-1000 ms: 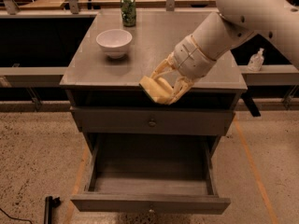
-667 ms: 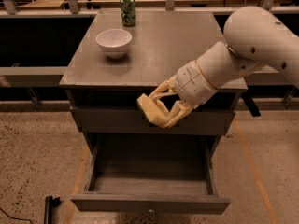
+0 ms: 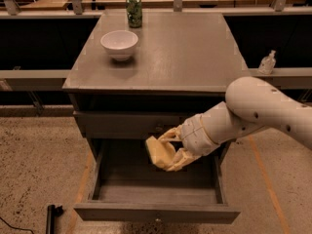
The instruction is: Place sponge into middle drawer
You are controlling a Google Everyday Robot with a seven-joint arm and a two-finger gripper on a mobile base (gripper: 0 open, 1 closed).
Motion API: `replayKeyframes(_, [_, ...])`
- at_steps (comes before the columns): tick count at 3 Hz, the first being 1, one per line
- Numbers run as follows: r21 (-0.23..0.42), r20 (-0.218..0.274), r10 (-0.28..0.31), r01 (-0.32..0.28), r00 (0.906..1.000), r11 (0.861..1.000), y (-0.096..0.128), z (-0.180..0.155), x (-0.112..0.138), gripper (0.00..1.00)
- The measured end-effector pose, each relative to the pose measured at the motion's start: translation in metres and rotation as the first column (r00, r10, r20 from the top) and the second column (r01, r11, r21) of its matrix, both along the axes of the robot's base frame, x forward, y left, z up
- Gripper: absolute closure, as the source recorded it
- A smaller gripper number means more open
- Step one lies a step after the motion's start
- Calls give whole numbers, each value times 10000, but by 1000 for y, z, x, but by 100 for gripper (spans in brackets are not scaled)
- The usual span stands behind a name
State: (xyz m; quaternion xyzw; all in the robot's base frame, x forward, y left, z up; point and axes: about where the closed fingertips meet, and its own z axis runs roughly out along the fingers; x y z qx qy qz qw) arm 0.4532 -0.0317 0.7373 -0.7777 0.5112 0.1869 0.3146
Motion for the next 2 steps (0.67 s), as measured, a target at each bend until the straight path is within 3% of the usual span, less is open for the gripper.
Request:
replayKeyframes(1, [-1294,-62,-1006,990,9949,9866,-13,-67,10,100])
replayKeyframes(2, [-1398,92,-1241,1242,9922,9824,-13,-71,15,100])
